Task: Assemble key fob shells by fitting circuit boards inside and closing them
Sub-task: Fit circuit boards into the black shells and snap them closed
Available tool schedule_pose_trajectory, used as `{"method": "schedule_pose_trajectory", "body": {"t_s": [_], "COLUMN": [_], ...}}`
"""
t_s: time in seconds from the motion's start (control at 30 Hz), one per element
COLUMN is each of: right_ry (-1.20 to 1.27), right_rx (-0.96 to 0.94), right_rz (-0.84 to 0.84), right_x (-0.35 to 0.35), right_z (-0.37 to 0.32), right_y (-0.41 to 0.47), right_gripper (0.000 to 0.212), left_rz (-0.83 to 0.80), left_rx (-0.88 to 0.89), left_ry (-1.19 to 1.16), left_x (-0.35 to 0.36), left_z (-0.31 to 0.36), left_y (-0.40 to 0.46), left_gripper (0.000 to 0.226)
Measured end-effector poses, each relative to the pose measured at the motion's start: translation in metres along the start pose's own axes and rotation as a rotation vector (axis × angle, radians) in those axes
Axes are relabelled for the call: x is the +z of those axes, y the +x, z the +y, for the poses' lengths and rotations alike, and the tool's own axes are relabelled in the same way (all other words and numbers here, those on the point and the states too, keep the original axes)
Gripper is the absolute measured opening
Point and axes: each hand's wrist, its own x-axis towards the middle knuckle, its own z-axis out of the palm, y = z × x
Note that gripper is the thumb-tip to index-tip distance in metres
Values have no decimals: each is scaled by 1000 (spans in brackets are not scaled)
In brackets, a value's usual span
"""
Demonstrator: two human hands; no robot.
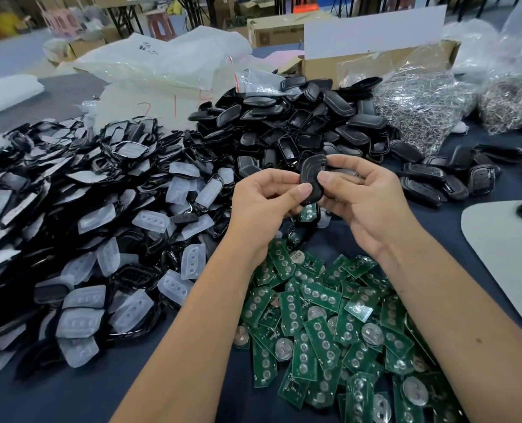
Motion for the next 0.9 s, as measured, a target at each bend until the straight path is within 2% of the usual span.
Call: {"method": "schedule_pose_trajectory", "body": {"t_s": [0.23,0.43,0.53,0.6,0.67,0.73,0.9], "right_ry": [233,268,207,111,15,-66,-172], "right_rx": [76,88,72,24,-33,-73,-164], "right_rz": [3,-25,-2,41,65,78,156], "right_x": [5,4,5,6,8,12,13], "right_z": [-2,-1,-1,0,3,5,8], "right_y": [-2,-2,-3,-3,-4,-6,-5], "right_gripper": [30,28,27,31,38,43,23], "left_rz": [-54,-155,-114,-14,93,141,123], "left_rx": [-44,-68,-56,31,175,298,484], "left_ry": [-69,-109,-101,70,354,533,652], "left_x": [1,-1,3,4,4,6,17], "left_z": [0,5,4,2,-1,-3,-5], "left_y": [2,1,1,2,4,4,-1], "left_gripper": [3,8,12,11,10,12,10]}}
